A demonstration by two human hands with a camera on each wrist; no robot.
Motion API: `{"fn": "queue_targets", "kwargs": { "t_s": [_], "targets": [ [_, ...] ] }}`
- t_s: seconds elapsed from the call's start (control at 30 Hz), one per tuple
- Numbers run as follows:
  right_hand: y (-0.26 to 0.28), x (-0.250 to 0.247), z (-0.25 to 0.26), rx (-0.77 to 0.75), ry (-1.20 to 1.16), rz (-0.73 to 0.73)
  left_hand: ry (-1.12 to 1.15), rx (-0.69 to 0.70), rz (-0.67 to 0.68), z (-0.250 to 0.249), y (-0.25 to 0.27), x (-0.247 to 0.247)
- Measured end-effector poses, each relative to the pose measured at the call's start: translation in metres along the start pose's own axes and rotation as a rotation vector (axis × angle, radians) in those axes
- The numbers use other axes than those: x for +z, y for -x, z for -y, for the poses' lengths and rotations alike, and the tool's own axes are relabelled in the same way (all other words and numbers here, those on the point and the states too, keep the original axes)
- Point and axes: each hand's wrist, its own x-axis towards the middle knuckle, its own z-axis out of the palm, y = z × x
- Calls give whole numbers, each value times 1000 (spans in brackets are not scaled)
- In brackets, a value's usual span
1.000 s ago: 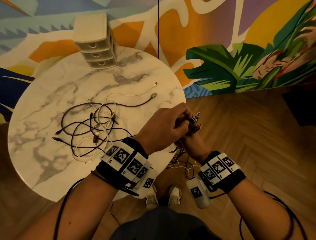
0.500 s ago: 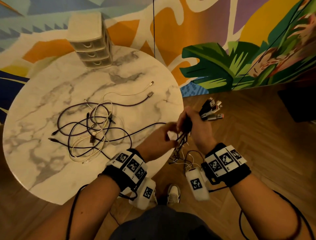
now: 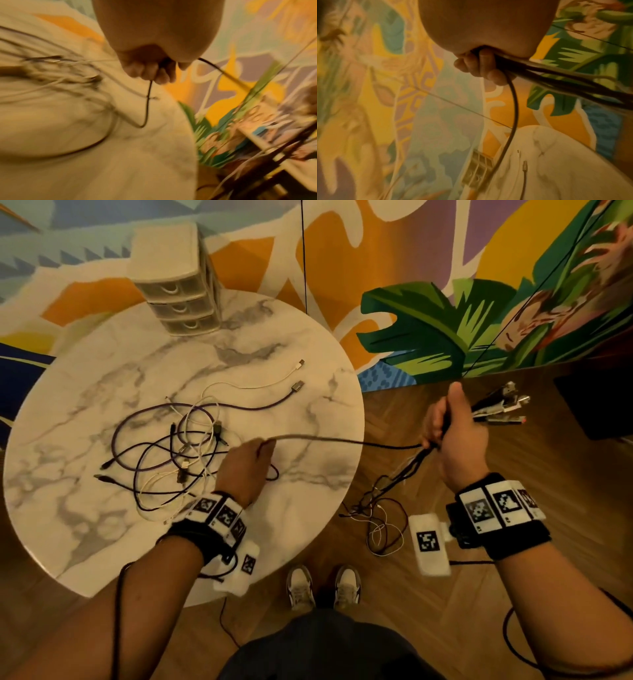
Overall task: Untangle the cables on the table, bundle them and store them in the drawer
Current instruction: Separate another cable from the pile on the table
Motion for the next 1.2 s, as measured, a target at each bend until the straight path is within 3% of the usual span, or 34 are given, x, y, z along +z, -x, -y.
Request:
{"fn": "queue_targets", "kwargs": {
  "t_s": [0.07, 0.17, 0.23, 0.37, 0.47, 0.57, 0.63, 0.7, 0.8, 0.97, 1.07, 1.13, 1.2],
  "targets": [
    [10, 10, 2, -46, 227, 137, -128, 44, -118, -46, -2, -14],
    [30, 37, -2, -113, 567, 467, -398, 222, -150, -118, 16, -17],
    [33, 47, -7, -119, 498, 462, -480, 370, -152, -144, 34, -14],
    [30, 40, -16, 142, 208, 351, -418, 475, -44, -129, 47, 5],
    [26, 31, -23, 119, 223, 304, -264, 367, 130, -91, 42, 28],
    [15, 21, -26, 124, 93, 129, -169, 121, 222, -20, 29, 38],
    [12, 15, -26, 116, 22, 52, -141, -63, 123, 26, 17, 26],
    [11, 12, -29, 114, -21, 38, -89, -184, -60, 46, 4, 3],
    [18, 22, -37, 151, -23, 106, -133, -131, -250, 24, -8, -22],
    [51, 64, -55, 329, 143, 426, -415, 117, -31, -22, 24, 2],
    [61, 85, -70, 466, 261, 485, -439, 230, 5, -30, 45, 24],
    [60, 95, -77, 498, 265, 487, -342, 240, 48, -28, 53, 36],
    [58, 97, -82, 447, 247, 492, -232, 161, 116, -7, 53, 48]
  ]
}}
